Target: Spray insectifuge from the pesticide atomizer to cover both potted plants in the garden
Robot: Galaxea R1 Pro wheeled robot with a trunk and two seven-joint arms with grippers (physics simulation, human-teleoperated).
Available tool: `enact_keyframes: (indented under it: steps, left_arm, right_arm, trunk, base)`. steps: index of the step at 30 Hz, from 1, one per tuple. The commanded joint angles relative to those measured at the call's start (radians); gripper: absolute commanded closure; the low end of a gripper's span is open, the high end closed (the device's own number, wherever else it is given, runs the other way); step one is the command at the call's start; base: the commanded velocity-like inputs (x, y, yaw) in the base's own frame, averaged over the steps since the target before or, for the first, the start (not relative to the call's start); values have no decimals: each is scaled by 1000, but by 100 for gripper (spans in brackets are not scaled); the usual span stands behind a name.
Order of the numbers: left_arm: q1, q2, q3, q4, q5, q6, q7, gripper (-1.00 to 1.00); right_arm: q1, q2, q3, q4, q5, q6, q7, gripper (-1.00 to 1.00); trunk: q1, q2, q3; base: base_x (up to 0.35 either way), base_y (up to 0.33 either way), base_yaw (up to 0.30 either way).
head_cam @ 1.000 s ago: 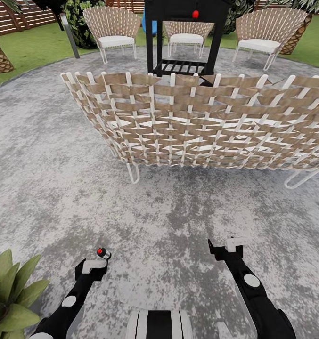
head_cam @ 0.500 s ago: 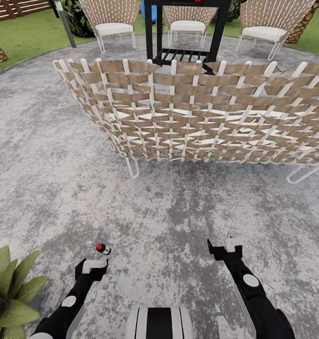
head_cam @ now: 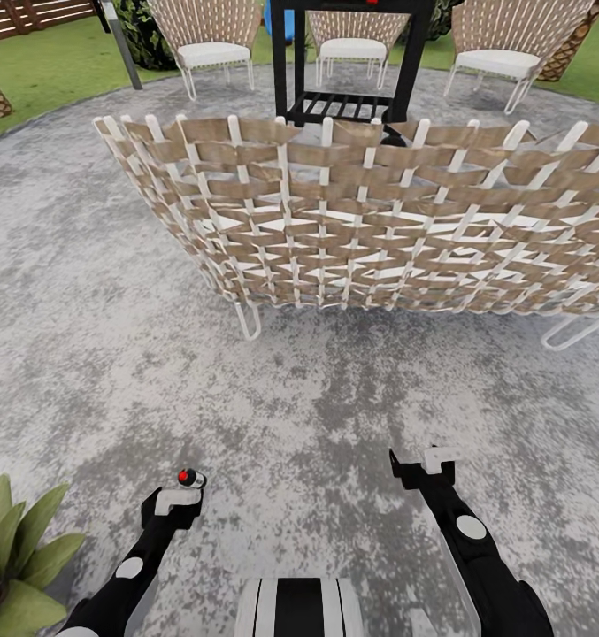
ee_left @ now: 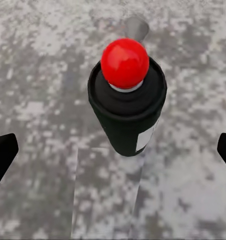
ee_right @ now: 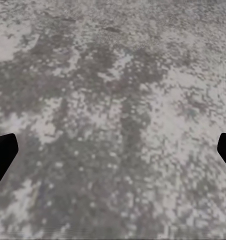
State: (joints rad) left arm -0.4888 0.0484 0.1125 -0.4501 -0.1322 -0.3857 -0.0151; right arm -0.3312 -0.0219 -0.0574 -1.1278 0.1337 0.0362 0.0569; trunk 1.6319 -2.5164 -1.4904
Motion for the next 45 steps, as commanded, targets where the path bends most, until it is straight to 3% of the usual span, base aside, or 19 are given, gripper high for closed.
enact_keyframes:
  steps: [1,45]
  left_arm:
    - [-1,-1,7,1,-11,-4,-2,-100]
    - [1,-1,3,1,-9,-5,-2,-100]
  right_arm:
    - [0,0,-2,-1,10,4,6,-100]
    - [0,0,-2,-3,10,8,6,-100]
  trunk:
    - [0,0,-1]
    - [0,0,2]
  base:
    - [126,0,0]
    - [17,0,-14]
